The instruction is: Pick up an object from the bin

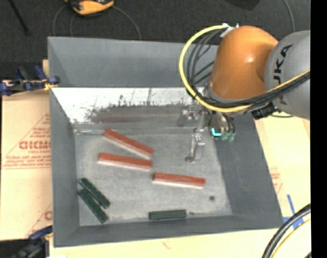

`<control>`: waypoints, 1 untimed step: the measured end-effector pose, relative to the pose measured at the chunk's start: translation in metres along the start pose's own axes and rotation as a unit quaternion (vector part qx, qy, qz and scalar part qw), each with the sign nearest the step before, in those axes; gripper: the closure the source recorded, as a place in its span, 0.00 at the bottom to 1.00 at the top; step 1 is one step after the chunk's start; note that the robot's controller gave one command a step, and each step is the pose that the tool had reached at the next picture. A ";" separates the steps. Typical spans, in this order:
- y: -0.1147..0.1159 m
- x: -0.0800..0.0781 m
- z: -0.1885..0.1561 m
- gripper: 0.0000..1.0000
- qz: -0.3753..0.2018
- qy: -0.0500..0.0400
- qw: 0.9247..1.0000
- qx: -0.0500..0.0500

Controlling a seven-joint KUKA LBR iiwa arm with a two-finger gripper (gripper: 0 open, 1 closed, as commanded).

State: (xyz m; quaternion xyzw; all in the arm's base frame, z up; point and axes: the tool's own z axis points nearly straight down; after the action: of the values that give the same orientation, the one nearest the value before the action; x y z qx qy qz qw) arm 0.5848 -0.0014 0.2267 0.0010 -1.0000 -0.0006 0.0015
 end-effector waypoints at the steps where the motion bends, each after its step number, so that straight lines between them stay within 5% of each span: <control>1: 0.000 -0.001 -0.004 0.00 0.000 -0.004 1.000 0.000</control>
Offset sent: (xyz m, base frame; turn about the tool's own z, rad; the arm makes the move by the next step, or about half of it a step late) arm -0.0090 -0.0561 -0.0917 0.0125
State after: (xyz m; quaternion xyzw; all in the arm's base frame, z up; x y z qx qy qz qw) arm 0.5863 -0.0014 0.2308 0.0010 -1.0000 -0.0005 -0.0023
